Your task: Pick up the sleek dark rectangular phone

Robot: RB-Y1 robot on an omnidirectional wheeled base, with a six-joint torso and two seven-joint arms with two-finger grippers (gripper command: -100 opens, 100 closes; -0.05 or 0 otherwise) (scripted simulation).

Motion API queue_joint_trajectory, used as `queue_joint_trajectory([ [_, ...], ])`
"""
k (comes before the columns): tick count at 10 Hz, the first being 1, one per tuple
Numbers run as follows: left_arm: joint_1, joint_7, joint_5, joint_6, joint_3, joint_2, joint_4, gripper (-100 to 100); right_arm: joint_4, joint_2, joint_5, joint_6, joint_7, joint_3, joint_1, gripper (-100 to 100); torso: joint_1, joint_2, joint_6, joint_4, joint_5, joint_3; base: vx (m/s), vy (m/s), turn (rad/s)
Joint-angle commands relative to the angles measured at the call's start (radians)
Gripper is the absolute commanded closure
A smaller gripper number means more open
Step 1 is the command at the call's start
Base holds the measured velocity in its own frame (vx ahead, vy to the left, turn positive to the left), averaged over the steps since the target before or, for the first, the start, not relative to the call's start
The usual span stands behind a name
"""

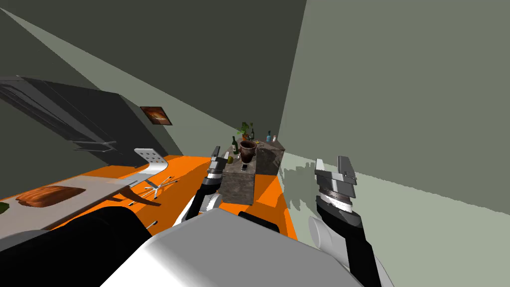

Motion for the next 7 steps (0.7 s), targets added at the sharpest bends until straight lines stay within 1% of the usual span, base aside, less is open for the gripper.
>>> queue_joint_trajectory([
  [1,0.007,0.014,0.0,0.008,0.013,0.043,0.002,-100,0.0,0.0,0.0,0.0,0.0,0.0,0.0,0,0.0,0.0,0.0,0.0,0.0,0.0,-0.03,0.023,-0.16],
  [2,0.012,0.022,0.001,0.015,0.021,0.069,0.003,-100,0.0,0.0,0.0,0.0,0.0,0.0,0.0,0,0.002,0.002,0.0,0.0,0.0,0.001,-0.055,0.054,-0.216],
  [4,0.025,0.043,0.005,0.032,0.042,0.132,0.007,-100,0.0,0.0,0.0,0.0,0.0,0.0,0.0,0,0.004,0.004,0.0,0.001,0.001,0.002,-0.072,0.049,-0.192],
  [5,0.034,0.054,0.009,0.044,0.054,0.163,0.009,-100,0.0,0.0,0.0,0.0,0.0,0.0,0.0,0,0.004,0.005,0.0,0.001,0.001,0.003,-0.064,0.043,-0.269],
  [6,0.034,0.054,0.009,0.044,0.054,0.173,0.009,-100,0.0,0.0,0.0,0.0,0.0,0.0,0.0,0,0.004,0.005,0.0,0.001,0.001,0.003,-0.043,0.037,-0.101],
  [7,0.044,0.067,0.015,0.057,0.066,0.213,0.012,-100,0.0,0.0,0.0,0.0,0.0,0.0,0.0,0,0.003,0.003,0.0,0.001,0.001,0.002,-0.042,0.022,-0.142],
])
